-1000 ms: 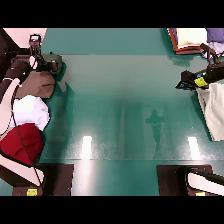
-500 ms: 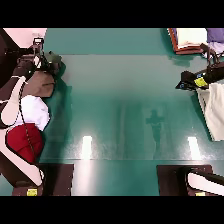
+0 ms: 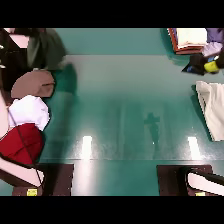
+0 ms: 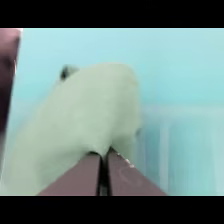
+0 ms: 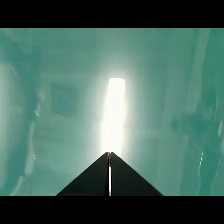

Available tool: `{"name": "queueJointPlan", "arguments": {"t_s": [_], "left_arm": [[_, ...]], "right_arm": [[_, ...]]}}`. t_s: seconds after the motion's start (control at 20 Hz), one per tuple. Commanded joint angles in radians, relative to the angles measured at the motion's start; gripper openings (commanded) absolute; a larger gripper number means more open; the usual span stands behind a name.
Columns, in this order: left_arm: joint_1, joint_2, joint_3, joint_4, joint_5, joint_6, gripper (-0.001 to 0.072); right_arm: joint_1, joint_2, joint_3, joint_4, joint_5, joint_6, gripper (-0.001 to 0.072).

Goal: Fold the shirts.

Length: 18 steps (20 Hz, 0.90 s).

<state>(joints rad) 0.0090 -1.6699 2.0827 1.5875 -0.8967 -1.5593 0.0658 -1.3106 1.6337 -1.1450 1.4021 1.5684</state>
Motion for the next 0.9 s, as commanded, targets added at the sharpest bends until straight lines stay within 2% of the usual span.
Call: {"name": "queueJointPlan", "arguments": {"t_s": [0.0, 0.2, 0.35, 0.45, 0.6, 0.8, 0.85], "left_arm": [[-0.076, 0.233, -0.016, -0.002, -0.053, 0.053, 0.0022], [-0.226, 0.435, -0.018, -0.002, -0.229, 0.073, 0.0022], [-0.393, 0.465, -0.026, -0.002, -0.412, 0.059, 0.0022], [-0.506, 0.465, -0.117, -0.007, -0.48, 0.008, 0.0022], [-0.668, 0.465, -0.348, -0.06, -0.456, -0.017, 0.0023], [-0.791, 0.465, -0.683, -0.234, -0.291, -0.024, 0.0039], [-0.798, 0.465, -0.746, -0.265, -0.246, -0.025, 0.0282]], "right_arm": [[0.001, 0.001, 0.19, 0.012, 0.01, 0.001, 0.0022], [0.001, 0.001, 0.348, 0.01, 0.014, 0.0, 0.0022], [0.001, 0.001, 0.411, 0.011, 0.034, 0.0, 0.0022], [0.001, 0.001, 0.415, 0.011, 0.05, 0.0, 0.0022], [0.001, 0.011, 0.378, 0.011, 0.075, 0.0, 0.0022], [-0.002, 0.056, 0.273, 0.009, 0.074, -0.053, 0.0022], [-0.002, 0.068, 0.249, 0.008, 0.071, -0.057, 0.0022]]}}
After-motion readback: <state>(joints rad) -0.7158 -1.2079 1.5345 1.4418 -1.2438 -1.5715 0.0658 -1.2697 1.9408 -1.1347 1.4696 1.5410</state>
